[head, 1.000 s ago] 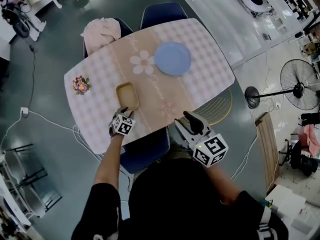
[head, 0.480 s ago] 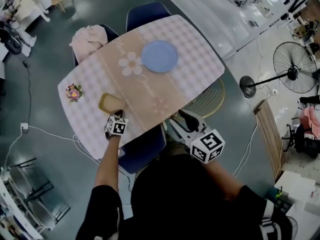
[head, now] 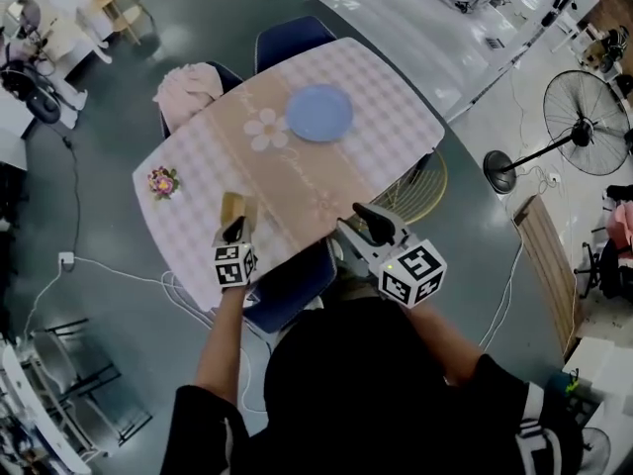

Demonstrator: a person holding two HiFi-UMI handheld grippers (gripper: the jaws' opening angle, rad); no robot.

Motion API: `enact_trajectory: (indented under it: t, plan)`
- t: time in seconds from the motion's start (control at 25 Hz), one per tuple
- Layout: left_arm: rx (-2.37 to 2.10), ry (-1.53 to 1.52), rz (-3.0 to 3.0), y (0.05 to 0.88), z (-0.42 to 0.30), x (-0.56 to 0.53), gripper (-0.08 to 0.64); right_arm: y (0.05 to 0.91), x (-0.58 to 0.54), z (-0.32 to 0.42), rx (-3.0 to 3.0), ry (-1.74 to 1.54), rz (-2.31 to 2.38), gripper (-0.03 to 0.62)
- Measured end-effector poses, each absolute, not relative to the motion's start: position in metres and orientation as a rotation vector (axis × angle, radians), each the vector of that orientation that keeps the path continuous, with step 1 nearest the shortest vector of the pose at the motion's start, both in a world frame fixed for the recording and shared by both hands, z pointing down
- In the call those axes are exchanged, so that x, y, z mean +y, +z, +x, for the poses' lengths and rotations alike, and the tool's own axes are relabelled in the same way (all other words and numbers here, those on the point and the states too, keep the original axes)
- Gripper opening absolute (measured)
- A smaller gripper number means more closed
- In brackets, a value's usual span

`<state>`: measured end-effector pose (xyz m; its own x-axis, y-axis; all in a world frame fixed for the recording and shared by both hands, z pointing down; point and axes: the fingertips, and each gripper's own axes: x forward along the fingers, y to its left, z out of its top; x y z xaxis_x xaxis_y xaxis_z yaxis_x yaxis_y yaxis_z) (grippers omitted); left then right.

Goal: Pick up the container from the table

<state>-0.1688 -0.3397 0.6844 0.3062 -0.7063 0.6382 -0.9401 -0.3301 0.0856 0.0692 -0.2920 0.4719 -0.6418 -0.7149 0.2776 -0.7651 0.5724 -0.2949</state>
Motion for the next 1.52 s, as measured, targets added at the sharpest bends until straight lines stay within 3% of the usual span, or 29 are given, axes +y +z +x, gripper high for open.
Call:
enact_trajectory:
  t: [0.16,0.48,0.96,1.52]
  plan:
    - [-1.538,0.532,2.185,0.623,-0.162,-0.312,0.017,0.471,-0.283,0.064,-2.691,0.601,1.251,0.143]
    - [-1.628,0.278,2.286,0.521,-0.151,-0.260,0.017,0.468,-0.263,0.050,-2.694,0.541,1.234,0.007]
    - [-1.690,0.213,2.339,0.489,-0.163,-0.229,0.017,0.419,-0.246,0.042,-2.806,0.274,1.394,-0.002]
    - [-1.699,0.166,2.338,0.490,-0.179,-0.223,0.017,0.432,-0.243,0.029,-2.725,0.259,1.399,-0.002]
